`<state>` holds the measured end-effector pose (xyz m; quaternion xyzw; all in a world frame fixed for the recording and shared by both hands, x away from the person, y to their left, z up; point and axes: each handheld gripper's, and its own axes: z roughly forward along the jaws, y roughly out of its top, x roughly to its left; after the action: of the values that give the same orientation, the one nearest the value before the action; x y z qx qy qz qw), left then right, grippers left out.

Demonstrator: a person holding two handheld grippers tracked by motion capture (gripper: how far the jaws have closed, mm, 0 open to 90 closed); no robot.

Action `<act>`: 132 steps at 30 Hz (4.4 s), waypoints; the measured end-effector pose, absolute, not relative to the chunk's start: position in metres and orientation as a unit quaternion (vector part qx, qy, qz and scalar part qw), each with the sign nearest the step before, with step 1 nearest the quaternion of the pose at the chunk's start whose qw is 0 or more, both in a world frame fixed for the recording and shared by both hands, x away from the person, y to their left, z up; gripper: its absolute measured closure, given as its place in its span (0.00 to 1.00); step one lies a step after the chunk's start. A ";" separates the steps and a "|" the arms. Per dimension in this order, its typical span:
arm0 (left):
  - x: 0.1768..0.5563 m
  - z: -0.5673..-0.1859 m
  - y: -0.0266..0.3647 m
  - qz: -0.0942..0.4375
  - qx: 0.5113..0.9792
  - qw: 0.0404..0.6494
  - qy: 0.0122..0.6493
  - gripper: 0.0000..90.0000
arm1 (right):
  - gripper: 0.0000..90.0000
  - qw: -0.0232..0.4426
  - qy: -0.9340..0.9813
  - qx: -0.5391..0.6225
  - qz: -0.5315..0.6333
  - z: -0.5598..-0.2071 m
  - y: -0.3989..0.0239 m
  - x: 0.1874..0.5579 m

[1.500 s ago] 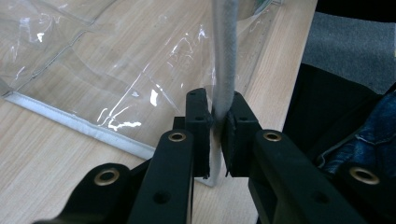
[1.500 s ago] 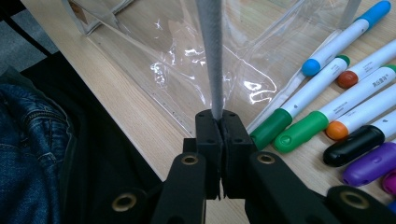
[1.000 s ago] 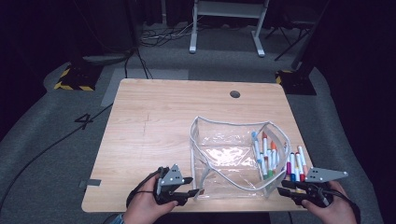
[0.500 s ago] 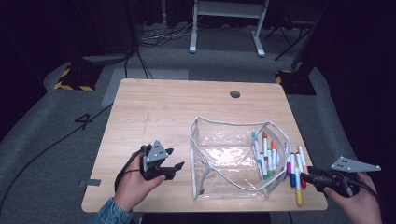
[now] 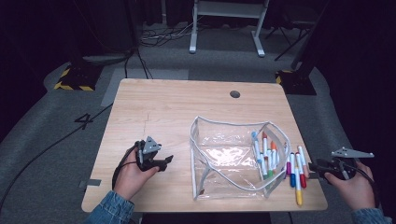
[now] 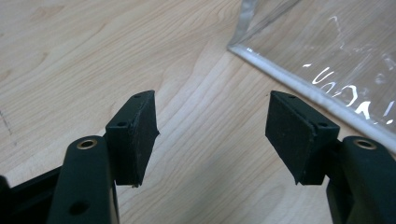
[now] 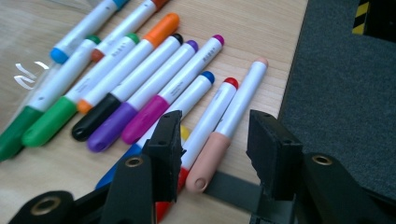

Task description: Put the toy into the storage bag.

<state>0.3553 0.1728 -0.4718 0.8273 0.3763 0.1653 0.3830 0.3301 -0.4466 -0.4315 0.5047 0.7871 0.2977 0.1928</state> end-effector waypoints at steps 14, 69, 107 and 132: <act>0.361 -0.489 0.180 0.157 0.826 0.380 0.386 0.38 | 0.70 0.167 0.795 0.529 0.247 -0.464 -0.444 0.374; 0.376 -0.504 0.181 0.162 0.827 0.348 0.411 0.32 | 0.85 0.139 0.835 0.401 0.350 -0.311 -0.378 0.391; 0.378 -0.505 0.177 0.161 0.828 0.346 0.411 0.25 | 0.85 0.021 0.924 0.210 0.320 -0.308 -0.183 0.364; 0.378 -0.505 0.177 0.159 0.828 0.347 0.411 0.25 | 0.85 -0.016 0.957 0.187 0.220 -0.363 -0.148 0.370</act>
<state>0.3782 0.1765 -0.5046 0.8280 0.4107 0.1593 0.3470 0.3697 -0.1479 -0.3629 0.1868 0.9572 0.2205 -0.0156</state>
